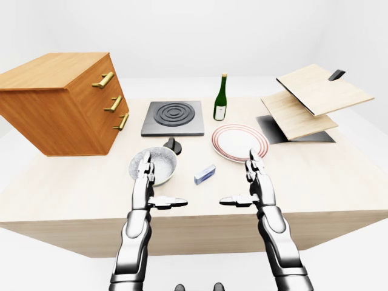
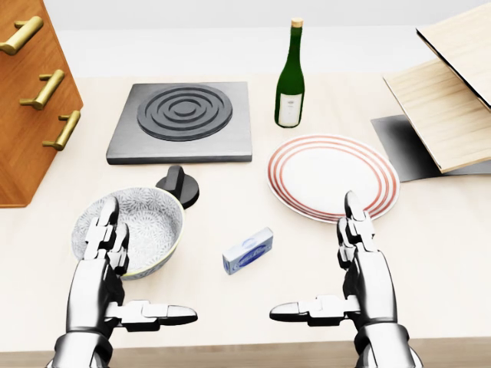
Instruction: Pick up the akita bowl and put it on the plate.
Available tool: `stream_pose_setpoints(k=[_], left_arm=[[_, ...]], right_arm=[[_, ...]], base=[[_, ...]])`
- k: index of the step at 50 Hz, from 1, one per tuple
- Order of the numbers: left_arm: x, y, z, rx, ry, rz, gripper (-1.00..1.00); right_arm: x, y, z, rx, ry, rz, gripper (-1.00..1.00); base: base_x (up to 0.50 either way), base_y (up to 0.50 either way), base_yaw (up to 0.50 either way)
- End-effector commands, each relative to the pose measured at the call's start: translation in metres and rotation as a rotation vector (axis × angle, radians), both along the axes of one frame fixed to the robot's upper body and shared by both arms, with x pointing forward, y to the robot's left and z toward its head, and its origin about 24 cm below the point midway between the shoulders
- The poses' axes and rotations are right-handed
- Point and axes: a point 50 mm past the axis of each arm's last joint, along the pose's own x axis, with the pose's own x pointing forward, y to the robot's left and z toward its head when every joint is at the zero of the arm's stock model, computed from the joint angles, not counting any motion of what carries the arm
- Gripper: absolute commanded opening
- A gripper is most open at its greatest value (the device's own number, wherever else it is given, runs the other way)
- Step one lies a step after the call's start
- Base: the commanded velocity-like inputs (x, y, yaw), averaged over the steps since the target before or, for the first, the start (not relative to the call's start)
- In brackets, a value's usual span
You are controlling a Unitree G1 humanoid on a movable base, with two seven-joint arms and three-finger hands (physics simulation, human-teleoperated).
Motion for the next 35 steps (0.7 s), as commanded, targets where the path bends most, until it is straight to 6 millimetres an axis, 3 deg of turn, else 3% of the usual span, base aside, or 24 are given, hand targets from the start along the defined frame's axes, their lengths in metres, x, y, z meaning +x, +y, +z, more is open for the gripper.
stream_pose_setpoints(k=[1,12,17,21,22,24,26,32,35], left_arm=[[0.001,0.007,-0.001,0.001,0.0,0.001,1.0],[0.0,0.007,0.0,0.005,-0.004,0.001,1.0],[-0.004,0.009,0.012,-0.004,-0.025,0.014,1.0],[-0.014,0.012,0.066,-0.025,-0.233,0.024,1.0],[-0.022,0.014,0.096,-0.032,-0.366,0.018,1.0],[-0.036,0.017,0.129,0.006,-0.517,0.031,1.0],[-0.041,0.017,0.136,0.008,-0.554,0.026,1.0],[-0.094,0.022,0.214,-0.016,-1.019,0.048,1.0],[-0.108,0.03,0.236,-0.105,-1.167,0.046,1.0]], right_arm=[[0.0,-0.007,-0.001,-0.008,0.005,-0.005,1.0],[-0.001,-0.006,-0.003,-0.012,0.009,-0.006,1.0],[0.0,-0.007,-0.003,-0.018,0.01,-0.009,1.0],[0.0,-0.008,-0.001,-0.013,0.01,-0.01,1.0],[0.0,-0.008,0.0,-0.012,0.008,-0.008,1.0],[0.0,-0.007,0.0,-0.012,0.009,-0.005,1.0],[0.001,-0.007,-0.002,-0.013,0.009,-0.005,1.0],[0.0,-0.008,-0.002,-0.02,0.01,-0.011,1.0],[0.0,-0.007,-0.002,-0.023,0.012,-0.01,1.0]], base=[[0.0,0.0,0.0],[0.0,0.0,0.0],[0.0,0.0,0.0],[0.0,0.0,0.0],[0.0,0.0,0.0],[0.0,0.0,0.0],[0.0,0.0,0.0],[0.0,0.0,0.0],[0.0,0.0,0.0]])
